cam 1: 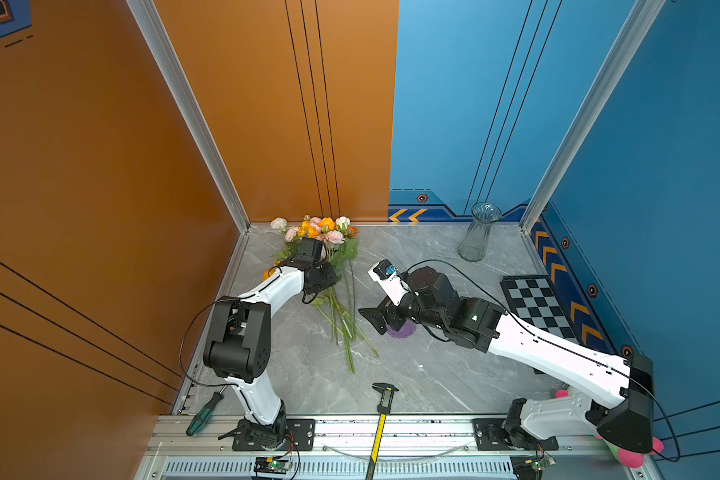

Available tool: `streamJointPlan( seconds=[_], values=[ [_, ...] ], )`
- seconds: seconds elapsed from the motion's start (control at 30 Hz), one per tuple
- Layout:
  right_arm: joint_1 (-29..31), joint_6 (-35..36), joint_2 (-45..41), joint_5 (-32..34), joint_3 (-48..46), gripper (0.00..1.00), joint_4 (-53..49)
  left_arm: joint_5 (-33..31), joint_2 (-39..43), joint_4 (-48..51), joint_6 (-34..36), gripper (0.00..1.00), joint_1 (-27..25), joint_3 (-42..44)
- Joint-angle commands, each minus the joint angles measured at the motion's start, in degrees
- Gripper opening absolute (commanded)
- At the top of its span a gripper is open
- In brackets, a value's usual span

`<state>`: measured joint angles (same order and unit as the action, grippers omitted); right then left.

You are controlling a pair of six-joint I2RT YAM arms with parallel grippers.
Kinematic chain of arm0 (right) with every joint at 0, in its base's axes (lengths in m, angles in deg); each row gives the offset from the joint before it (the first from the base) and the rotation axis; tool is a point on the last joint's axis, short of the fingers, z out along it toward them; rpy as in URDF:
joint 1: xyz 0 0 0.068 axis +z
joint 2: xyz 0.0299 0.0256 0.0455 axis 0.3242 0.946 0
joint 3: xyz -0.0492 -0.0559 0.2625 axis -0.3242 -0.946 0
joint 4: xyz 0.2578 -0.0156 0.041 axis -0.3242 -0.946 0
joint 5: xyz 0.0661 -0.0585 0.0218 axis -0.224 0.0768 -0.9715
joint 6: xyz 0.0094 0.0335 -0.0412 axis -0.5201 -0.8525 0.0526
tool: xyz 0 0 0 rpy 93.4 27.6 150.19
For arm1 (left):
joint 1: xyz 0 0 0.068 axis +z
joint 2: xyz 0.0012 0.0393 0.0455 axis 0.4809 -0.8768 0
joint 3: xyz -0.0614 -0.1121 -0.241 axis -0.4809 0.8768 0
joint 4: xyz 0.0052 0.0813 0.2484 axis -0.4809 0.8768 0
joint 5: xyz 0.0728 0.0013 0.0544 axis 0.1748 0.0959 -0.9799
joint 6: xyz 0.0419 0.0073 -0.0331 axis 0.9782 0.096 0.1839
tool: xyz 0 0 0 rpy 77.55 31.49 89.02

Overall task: Arrange the flowers into the vase
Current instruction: 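Grasp orange flower stems with the left gripper while the right gripper withdraws, then lift the orange flower stems upright with the left gripper above the vase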

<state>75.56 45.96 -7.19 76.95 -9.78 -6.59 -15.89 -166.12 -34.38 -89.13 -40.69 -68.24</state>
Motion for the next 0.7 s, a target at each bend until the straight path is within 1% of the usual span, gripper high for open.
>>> streamJointPlan(
  seconds=[0.0,0.07,0.2,0.3,0.4,0.43,0.53,0.6,0.67],
  values=[
    [0.14,-1.18,-1.55,0.07,-0.83,1.00,1.94,-1.10,-0.61,-0.02,-0.76,0.33,-0.94,0.04],
    [0.14,-0.87,-1.61,-0.42,-0.90,1.00,2.04,-1.29,-0.78,-0.07,-0.77,0.31,-1.21,0.35],
    [-0.13,1.06,-0.54,-1.89,-0.43,1.00,1.82,-0.92,-1.46,-0.19,-1.68,0.23,-1.35,0.66],
    [-1.29,3.61,0.07,-5.50,0.25,1.00,1.61,-1.16,-1.34,-0.06,-1.72,0.19,-1.45,0.80],
    [-3.01,7.05,0.89,-11.10,0.49,1.00,1.82,-1.90,-1.76,-0.05,-2.32,0.19,-1.50,0.67],
    [-3.26,8.56,1.15,-12.14,0.21,1.00,2.02,-1.91,-2.14,-0.08,-2.69,0.21,-1.57,0.65],
    [-3.34,12.14,1.76,-13.88,-1.62,1.00,4.18,-2.23,-3.14,-0.10,-4.01,0.20,-1.97,0.32],
    [-3.31,12.89,1.86,-14.38,-3.10,1.00,5.93,-2.99,-3.42,-0.08,-4.53,0.14,-2.53,-0.13],
    [-3.38,12.87,1.37,-15.30,-4.73,1.00,8.21,-3.05,-2.86,-0.10,-5.12,0.03,-3.10,-0.60]
  ],
)
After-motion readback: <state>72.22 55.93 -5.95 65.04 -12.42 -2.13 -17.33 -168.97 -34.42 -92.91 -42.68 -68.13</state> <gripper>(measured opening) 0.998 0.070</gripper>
